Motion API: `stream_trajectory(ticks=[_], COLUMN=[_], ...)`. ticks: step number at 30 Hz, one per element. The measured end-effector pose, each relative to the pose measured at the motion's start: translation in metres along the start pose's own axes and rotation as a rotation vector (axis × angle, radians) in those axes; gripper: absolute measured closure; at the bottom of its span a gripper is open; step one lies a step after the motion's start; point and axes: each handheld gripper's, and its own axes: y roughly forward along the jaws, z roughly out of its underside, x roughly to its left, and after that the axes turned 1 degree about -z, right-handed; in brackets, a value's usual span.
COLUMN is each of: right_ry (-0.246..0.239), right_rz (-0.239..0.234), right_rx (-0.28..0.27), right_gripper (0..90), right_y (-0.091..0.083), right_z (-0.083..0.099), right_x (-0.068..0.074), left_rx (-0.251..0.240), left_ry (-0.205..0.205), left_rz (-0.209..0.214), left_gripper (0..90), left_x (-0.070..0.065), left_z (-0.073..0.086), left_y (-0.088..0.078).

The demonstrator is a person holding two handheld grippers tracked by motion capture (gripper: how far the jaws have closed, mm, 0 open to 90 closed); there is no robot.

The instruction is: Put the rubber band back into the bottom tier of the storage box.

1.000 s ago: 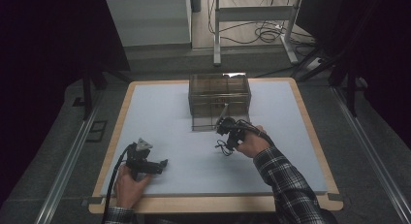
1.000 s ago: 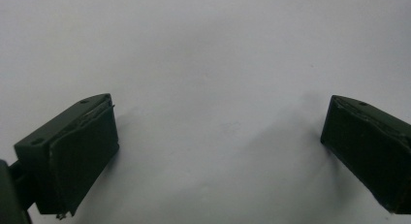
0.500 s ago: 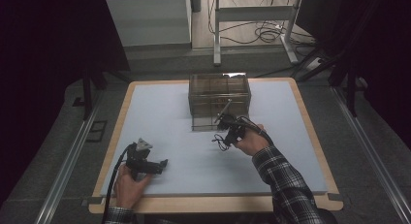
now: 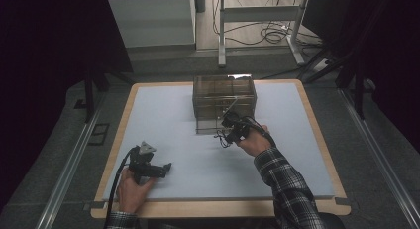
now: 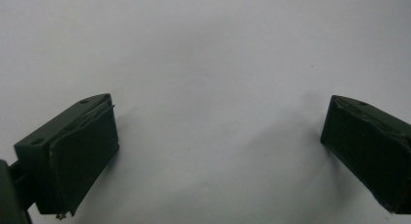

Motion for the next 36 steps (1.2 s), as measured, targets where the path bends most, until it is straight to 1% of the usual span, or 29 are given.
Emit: stream_trajectory(ticks=[3, 5, 6, 8, 11, 21, 26, 27, 28, 31, 32, 36], right_ry=[0.010, 0.011, 0.016, 0.020, 0.031, 0.063, 0.078, 0.078, 0.069, 0.072, 0.076, 0.083], right_rz=[0.001, 0.008, 0.014, 0.014, 0.030, 0.048, 0.080, 0.080, 0.093, 0.097, 0.107, 0.120], right_rx=[-0.023, -0.030, -0.043, -0.048, -0.070, -0.124, -0.152, -0.152, -0.162, -0.170, -0.177, -0.185], right_gripper=[85.2, 85.2, 85.2, 85.2, 85.2, 85.2, 85.1, 85.1, 85.1, 85.1, 85.1, 85.1], right_y=[0.001, 0.002, 0.003, 0.003, 0.006, 0.010, 0.013, 0.013, 0.015, 0.017, 0.020, 0.024], right_z=[-0.003, -0.005, -0.007, -0.008, -0.013, -0.021, -0.029, -0.029, -0.031, -0.033, -0.035, -0.038], right_x=[-0.001, -0.002, -0.002, -0.002, -0.005, -0.010, -0.014, -0.014, -0.014, -0.015, -0.015, -0.016], left_rx=[0.000, 0.000, 0.000, 0.000, 0.000, 0.000, 0.001, 0.001, 0.000, 0.001, 0.002, 0.000], left_ry=[0.000, 0.000, 0.000, 0.000, 0.000, 0.000, 0.000, 0.000, 0.000, 0.000, 0.002, 0.000], left_rz=[0.000, 0.000, 0.000, 0.000, 0.000, 0.000, -0.001, -0.001, 0.000, 0.000, 0.000, 0.000], left_gripper=[0.0, 0.0, 0.0, 0.0, 0.0, 0.0, 0.0, 0.0, 0.0, 0.0, 0.0, 0.0], left_x=[0.000, 0.000, 0.000, 0.000, 0.000, 0.000, 0.000, 0.000, 0.000, 0.000, 0.000, 0.000], left_z=[0.000, 0.000, 0.000, 0.000, 0.000, 0.000, 0.000, 0.000, 0.000, 0.000, 0.000, 0.000], left_y=[0.000, 0.000, 0.000, 0.000, 0.000, 0.000, 0.000, 0.000, 0.000, 0.000, 0.000, 0.000])
